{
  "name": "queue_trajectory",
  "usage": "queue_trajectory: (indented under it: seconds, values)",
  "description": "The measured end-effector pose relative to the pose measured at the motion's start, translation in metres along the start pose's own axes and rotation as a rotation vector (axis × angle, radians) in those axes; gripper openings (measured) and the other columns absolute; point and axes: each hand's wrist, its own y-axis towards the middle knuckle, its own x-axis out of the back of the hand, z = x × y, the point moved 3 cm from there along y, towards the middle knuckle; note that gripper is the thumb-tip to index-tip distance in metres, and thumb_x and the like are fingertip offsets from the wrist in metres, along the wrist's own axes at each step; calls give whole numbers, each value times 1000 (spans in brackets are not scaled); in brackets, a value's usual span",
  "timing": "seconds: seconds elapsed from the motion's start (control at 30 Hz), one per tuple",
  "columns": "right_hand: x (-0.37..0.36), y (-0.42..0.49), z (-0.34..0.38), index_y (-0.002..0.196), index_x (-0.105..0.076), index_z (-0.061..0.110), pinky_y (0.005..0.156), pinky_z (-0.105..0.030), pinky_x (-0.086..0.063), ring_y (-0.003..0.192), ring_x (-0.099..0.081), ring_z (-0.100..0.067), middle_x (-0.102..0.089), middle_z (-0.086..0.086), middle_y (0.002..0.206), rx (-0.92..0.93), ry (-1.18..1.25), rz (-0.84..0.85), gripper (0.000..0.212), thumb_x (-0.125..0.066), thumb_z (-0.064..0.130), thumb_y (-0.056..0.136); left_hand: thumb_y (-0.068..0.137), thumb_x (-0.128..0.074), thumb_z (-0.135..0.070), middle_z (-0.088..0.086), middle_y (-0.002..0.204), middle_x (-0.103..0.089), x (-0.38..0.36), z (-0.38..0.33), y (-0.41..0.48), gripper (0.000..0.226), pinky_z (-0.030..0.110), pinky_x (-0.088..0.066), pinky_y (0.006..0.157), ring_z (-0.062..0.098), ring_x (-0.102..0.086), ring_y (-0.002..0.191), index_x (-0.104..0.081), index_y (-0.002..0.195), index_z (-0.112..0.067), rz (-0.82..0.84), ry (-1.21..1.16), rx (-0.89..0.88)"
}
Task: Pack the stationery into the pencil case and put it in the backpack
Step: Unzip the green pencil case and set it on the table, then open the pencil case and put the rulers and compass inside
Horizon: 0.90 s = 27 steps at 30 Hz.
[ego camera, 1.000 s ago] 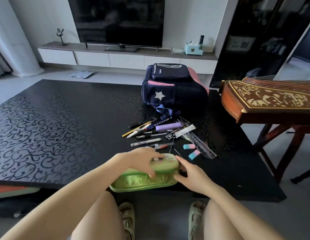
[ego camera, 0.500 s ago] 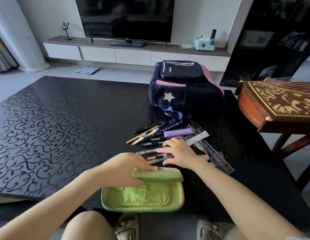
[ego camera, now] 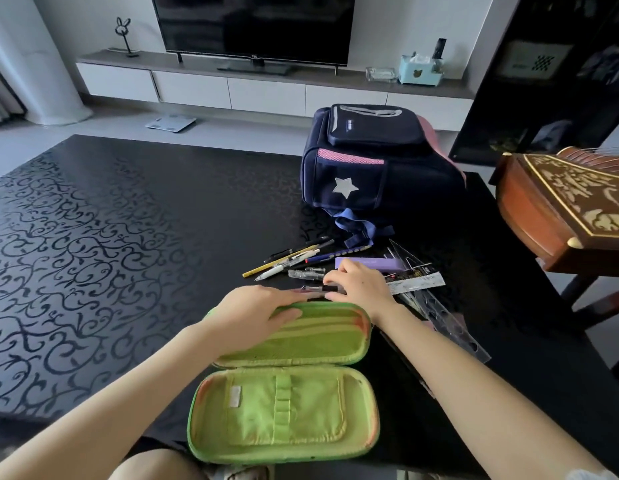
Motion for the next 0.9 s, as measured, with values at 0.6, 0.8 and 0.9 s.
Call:
queue_trajectory:
  seconds: [0.6,0.8,0.9]
  values:
    - [29,-123,-90,114,-61,18,76,-32,-45,103,-54,-22,-60,-1,113,-650,73,-115,39,-63,41,82,80,-69,-17,9,105,-61,-32,8,37,29,39,-43,87,34,-50,100,-66,108,-14,-339,-78,141]
    - [13,-147,-108,96,-60,8,69,-34,-46,93,-58,-30,-62,-12,101,-901,202,-44,46,-68,49,76,66,-80,-31,-3,88,-63,-35,-30,-21,28,38,-49,73,23,-57,83,-70,92,-25,-317,68,-92]
    - [12,-143,-106,78,-58,8,52,-27,-38,69,-58,-23,-61,-6,77,-952,397,25,34,-74,37,71,65,-80,-35,-6,88,-64,-42,-42,-35,23,37,-49,73,20,-59,84,-70,85,-31,-237,112,-132]
